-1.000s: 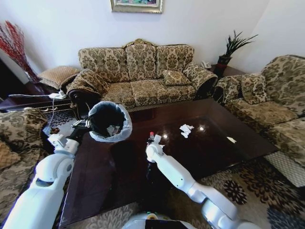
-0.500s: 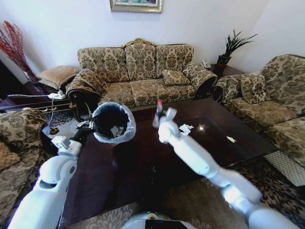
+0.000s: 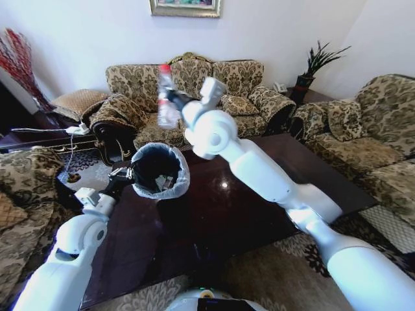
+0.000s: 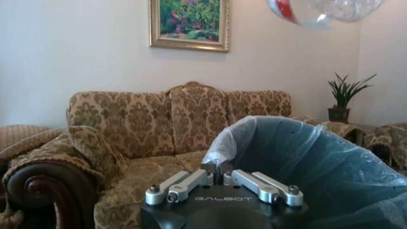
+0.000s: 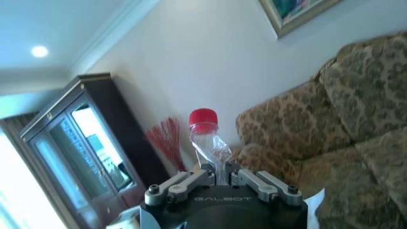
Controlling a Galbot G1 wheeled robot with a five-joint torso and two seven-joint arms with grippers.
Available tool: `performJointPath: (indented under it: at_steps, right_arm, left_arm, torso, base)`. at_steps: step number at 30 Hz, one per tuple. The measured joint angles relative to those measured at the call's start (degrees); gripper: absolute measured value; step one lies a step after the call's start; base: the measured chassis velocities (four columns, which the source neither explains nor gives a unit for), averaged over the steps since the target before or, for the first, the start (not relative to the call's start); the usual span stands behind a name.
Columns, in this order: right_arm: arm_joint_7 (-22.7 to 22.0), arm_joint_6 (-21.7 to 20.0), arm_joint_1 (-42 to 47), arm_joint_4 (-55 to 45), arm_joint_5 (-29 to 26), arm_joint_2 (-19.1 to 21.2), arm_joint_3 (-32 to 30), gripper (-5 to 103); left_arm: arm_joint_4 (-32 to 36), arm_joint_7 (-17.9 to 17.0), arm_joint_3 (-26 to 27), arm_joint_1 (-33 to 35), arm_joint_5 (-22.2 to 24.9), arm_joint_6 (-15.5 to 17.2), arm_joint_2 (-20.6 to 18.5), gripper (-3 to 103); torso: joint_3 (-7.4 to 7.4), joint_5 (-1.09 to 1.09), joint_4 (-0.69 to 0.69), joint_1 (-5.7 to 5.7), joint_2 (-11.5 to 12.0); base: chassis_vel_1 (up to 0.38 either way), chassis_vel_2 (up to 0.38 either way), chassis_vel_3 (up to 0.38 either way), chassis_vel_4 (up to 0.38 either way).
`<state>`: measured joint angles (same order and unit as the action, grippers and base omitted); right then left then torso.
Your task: Move to the front of the table and place the trash on the table into the trash bin.
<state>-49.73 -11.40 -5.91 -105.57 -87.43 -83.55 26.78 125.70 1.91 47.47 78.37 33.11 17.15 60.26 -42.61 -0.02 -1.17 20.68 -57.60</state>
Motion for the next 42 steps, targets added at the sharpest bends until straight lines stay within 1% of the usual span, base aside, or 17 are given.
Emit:
performJointPath:
  at_steps: [4, 11, 17, 18, 19, 20, 21, 23, 24, 25, 29, 30, 32, 33, 36, 38, 42]
  right_arm:
    - [-2.68, -0.09, 2.61, -2.67, -1.56, -0.76, 4.22, 5]
    - [-3.68, -1.04, 6.89, -6.78, -2.50, 2.72, 6.72, 5]
    - [-0.46, -3.45, 9.42, -4.77, 5.59, 5.27, 9.40, 1]
    - [1.75, -3.51, 9.99, -3.26, 9.64, 5.66, 10.11, 10]
    - [3.22, -3.45, 10.33, -2.23, 12.19, 5.80, 10.46, 10]
    - [4.68, -3.29, 10.57, -1.33, 14.52, 5.84, 10.66, 16]
    - [4.68, -3.29, 10.57, -1.33, 14.52, 5.84, 10.66, 16]
    - [6.40, -2.95, 10.59, -0.74, 16.73, 5.67, 10.69, 27]
    - [6.69, -2.82, 10.49, -0.71, 17.05, 5.55, 10.69, 32]
    - [6.69, -2.82, 10.49, -0.71, 17.05, 5.55, 10.69, 32]
    - [6.57, -2.53, 9.63, -2.14, 16.91, 5.38, 10.66, 53]
    - [6.57, -2.53, 9.63, -2.14, 16.91, 5.38, 10.66, 53]
    - [5.92, -2.51, 9.62, -3.22, 16.58, 5.64, 10.73, 65]
    - [5.92, -2.51, 9.62, -3.22, 16.58, 5.64, 10.73, 65]
    - [5.29, -2.52, 9.67, -4.48, 16.11, 6.67, 10.88, 81]
    - [5.28, -2.52, 9.70, -4.57, 16.11, 6.94, 10.88, 81]
    - [5.21, -2.52, 9.96, -4.62, 16.09, 7.74, 10.73, 96]
  left_arm:
    - [-0.34, -0.08, 0.00, -0.14, 0.25, 0.48, 0.09, 2]
    - [-0.59, -0.08, 0.88, 0.20, 0.49, 0.47, 0.15, 2]
    - [-0.10, -0.14, 0.99, 0.07, 0.50, 0.46, 0.17, 2]
    - [0.33, -0.15, 0.91, 0.16, 0.47, 0.46, 0.32, 2]
    - [0.63, -0.15, 0.85, 0.23, 0.45, 0.49, 0.43, 2]
    - [0.94, -0.12, 0.81, 0.34, 0.44, 0.55, 0.49, 2]
    - [0.94, -0.12, 0.81, 0.34, 0.44, 0.55, 0.49, 2]
    - [1.55, -0.09, 0.80, 0.50, 0.39, 0.69, 0.53, 2]
    - [1.82, -0.09, 0.81, 0.54, 0.37, 0.74, 0.53, 2]
    - [1.82, -0.09, 0.81, 0.54, 0.37, 0.74, 0.53, 2]
    - [2.82, -0.08, 0.96, 0.84, 0.33, 1.15, 0.53, 2]
    - [2.82, -0.08, 0.96, 0.84, 0.33, 1.15, 0.53, 2]
    - [2.82, -0.07, 0.97, 0.88, 0.26, 1.26, 0.56, 2]
    - [2.82, -0.07, 0.97, 0.88, 0.26, 1.26, 0.56, 2]
    - [2.88, -0.08, 0.97, 0.94, 0.19, 1.37, 0.61, 2]
    - [2.90, -0.07, 0.97, 0.94, 0.19, 1.39, 0.59, 2]
    - [2.94, -0.07, 0.98, 0.91, 0.19, 1.42, 0.47, 2]
  torso:
    - [0.00, 0.01, 0.00, 0.00, 0.00]
    - [0.00, 0.02, 0.01, 0.00, 0.00]
    - [0.00, 0.03, 0.02, 0.00, 0.00]
    - [0.00, 0.02, 0.01, 0.00, 0.00]
    - [0.00, 0.03, 0.02, 0.00, 0.00]
    - [-0.01, 0.03, 0.02, 0.01, 0.00]
    - [-0.01, 0.03, 0.02, 0.01, 0.00]
    - [0.00, 0.03, 0.02, 0.00, 0.00]
    - [0.00, 0.03, 0.01, 0.00, 0.00]
    - [0.00, 0.03, 0.01, 0.00, 0.00]
    - [0.00, 0.02, 0.01, 0.00, 0.00]
    - [0.00, 0.02, 0.01, 0.00, 0.00]
    - [0.00, 0.02, 0.01, 0.00, 0.00]
    - [0.00, 0.02, 0.01, 0.00, 0.00]
    - [0.00, 0.02, 0.01, 0.00, 0.00]
    - [0.00, 0.02, 0.01, 0.00, 0.00]
    - [0.00, 0.02, 0.01, 0.00, 0.00]
  base:
    - [0.000, 0.000, 0.000, 0.000]
    - [0.000, 0.000, 0.000, 0.000]
    - [0.000, 0.000, 0.000, 0.000]
    - [0.000, 0.000, 0.000, 0.000]
    - [0.000, 0.000, 0.000, 0.000]
    - [0.000, 0.000, 0.000, 0.000]
    - [0.000, 0.000, 0.000, 0.000]
    - [0.000, 0.000, 0.000, 0.000]
    - [0.000, 0.000, 0.000, 0.000]
    - [0.000, 0.000, 0.000, 0.000]
    - [0.000, 0.000, 0.000, 0.000]
    - [0.000, 0.000, 0.000, 0.000]
    - [0.000, 0.000, 0.000, 0.000]
    - [0.000, 0.000, 0.000, 0.000]
    - [0.000, 0.000, 0.000, 0.000]
    - [0.000, 0.000, 0.000, 0.000]
    - [0.000, 0.000, 0.000, 0.000]
